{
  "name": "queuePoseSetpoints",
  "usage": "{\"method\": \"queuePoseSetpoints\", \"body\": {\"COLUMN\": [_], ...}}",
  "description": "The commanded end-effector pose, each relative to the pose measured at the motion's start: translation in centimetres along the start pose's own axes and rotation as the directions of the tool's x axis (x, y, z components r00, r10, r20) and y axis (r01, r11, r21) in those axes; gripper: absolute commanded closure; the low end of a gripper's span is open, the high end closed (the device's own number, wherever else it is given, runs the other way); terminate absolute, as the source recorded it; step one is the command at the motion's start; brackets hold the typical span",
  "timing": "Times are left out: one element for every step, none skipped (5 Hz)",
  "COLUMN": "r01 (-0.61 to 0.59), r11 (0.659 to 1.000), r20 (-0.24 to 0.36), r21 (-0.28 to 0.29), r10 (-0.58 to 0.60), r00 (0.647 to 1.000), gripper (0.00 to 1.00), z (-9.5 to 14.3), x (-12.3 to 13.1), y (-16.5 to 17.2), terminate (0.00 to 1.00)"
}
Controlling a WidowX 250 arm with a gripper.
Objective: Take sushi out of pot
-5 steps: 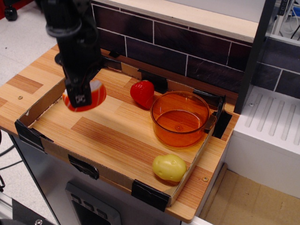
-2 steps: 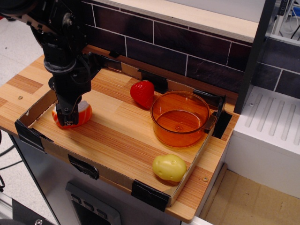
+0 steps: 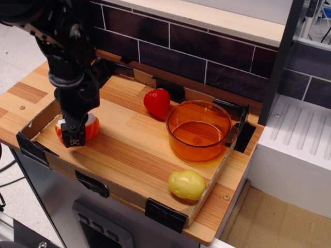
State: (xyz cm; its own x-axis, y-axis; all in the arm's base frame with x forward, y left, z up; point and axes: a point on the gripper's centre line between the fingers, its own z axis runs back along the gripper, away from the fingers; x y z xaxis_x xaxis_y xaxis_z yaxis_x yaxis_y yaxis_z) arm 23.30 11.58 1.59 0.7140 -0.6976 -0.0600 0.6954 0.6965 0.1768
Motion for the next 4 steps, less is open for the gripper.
{"method": "queuePoseSetpoints", "body": {"r01": [-0.084, -0.117, -0.058, -0.058], "r11": [0.996, 0.993, 0.997, 0.997], "r20": [0.124, 0.132, 0.094, 0.094], "r21": [0.035, -0.007, -0.047, -0.047], "r10": [0.079, 0.117, 0.062, 0.062], "r00": [0.989, 0.984, 0.994, 0.994], "gripper": [0.00, 0.00, 0.00, 0.00], "z": [9.1, 12.0, 12.9, 12.9], "x": [1.1, 1.7, 2.2, 2.2], "y": [2.4, 3.2, 3.4, 3.4], "terminate": [0.00, 0.00, 0.00, 1.00]}}
